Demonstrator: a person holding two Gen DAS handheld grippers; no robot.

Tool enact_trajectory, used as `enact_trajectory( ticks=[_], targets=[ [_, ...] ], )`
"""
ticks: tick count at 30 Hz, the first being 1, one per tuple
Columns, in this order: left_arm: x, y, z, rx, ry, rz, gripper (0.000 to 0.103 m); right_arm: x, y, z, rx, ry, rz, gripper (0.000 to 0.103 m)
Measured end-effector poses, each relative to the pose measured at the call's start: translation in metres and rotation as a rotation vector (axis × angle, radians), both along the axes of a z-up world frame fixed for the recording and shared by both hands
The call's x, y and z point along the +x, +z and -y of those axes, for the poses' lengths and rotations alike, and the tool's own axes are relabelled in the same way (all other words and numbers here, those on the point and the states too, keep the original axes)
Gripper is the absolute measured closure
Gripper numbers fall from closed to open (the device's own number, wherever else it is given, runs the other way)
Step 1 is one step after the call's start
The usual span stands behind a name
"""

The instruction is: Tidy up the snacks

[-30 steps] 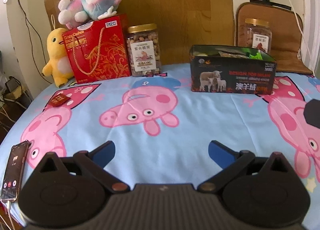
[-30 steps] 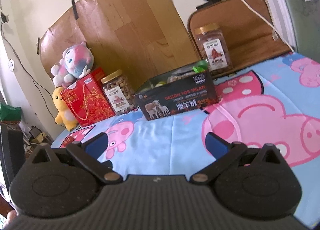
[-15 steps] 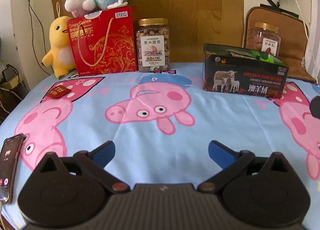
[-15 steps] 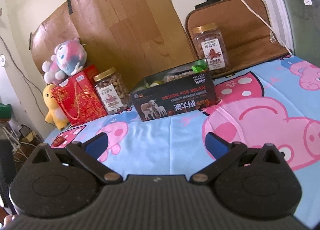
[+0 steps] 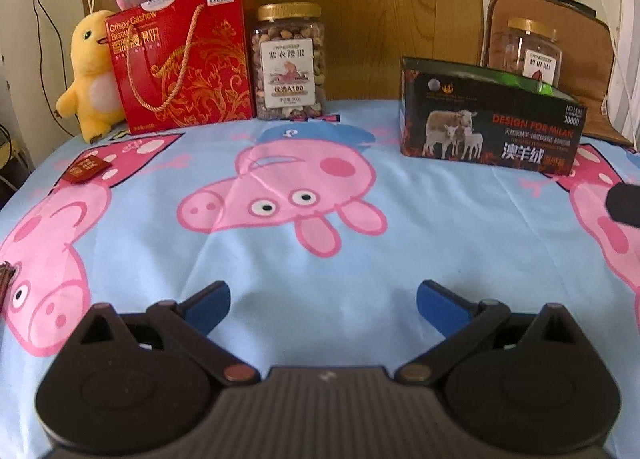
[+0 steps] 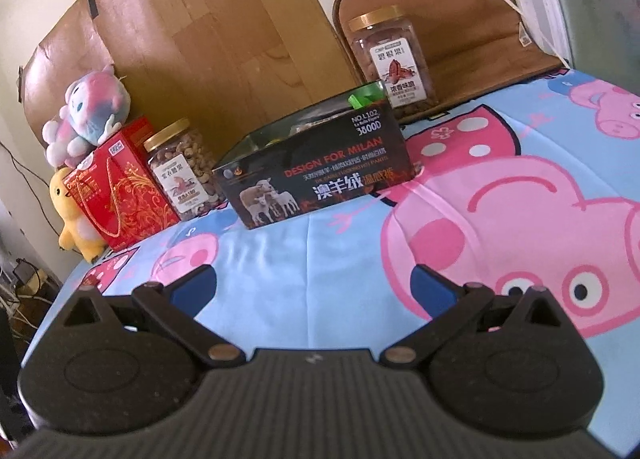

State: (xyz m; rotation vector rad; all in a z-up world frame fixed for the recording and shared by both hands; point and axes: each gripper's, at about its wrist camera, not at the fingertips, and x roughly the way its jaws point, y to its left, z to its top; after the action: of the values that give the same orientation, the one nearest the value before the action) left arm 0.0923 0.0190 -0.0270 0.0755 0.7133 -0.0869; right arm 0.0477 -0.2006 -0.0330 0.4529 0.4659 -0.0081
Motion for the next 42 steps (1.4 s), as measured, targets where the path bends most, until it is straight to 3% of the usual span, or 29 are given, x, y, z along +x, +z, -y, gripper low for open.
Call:
enact_trajectory(
  ticks=[28,42],
  targets=[
    [0.000,0.017,0.031,0.089,0.004,0.012,0.000,0.002,-0.009,0.013,0.042,0.089,0.034,0.000],
    [-0.003,0.027,0.047,0.105,-0.023,0.028,0.000,-0.010,-0.001,0.034,0.080,0.048,0.083,0.000]
  ],
)
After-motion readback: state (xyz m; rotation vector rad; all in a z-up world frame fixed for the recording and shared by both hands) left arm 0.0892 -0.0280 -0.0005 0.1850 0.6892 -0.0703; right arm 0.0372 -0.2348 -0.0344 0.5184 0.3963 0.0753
